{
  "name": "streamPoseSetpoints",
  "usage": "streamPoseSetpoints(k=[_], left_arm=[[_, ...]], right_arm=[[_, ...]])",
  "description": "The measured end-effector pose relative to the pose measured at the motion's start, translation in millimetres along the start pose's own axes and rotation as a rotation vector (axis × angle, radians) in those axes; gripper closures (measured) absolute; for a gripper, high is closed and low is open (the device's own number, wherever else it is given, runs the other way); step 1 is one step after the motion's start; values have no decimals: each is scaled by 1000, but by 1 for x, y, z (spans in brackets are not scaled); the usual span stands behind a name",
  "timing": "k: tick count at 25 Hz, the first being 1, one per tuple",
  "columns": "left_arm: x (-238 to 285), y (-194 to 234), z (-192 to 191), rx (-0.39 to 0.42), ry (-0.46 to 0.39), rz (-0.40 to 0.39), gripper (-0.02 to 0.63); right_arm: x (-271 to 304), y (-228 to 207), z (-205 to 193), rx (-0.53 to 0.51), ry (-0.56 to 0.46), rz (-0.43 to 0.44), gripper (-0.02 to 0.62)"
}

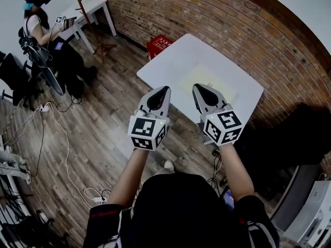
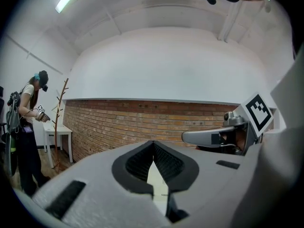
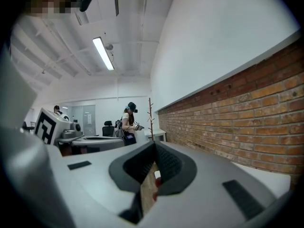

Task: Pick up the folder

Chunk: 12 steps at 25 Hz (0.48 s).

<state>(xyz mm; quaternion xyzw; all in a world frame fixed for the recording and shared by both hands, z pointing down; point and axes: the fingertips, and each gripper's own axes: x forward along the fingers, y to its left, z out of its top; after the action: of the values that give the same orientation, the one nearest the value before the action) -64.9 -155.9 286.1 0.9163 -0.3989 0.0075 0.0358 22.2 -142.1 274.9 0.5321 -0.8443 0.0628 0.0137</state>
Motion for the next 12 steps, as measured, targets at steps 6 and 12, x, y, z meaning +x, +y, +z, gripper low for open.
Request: streamPoseSetpoints(k=[6, 12], left_arm=[[5, 18, -8, -50, -7, -19, 586], [7, 18, -15, -83, -26, -31, 586]], right_arm=[[19, -4, -15, 19, 43, -32, 568], [25, -3, -28, -3, 79, -27, 568]])
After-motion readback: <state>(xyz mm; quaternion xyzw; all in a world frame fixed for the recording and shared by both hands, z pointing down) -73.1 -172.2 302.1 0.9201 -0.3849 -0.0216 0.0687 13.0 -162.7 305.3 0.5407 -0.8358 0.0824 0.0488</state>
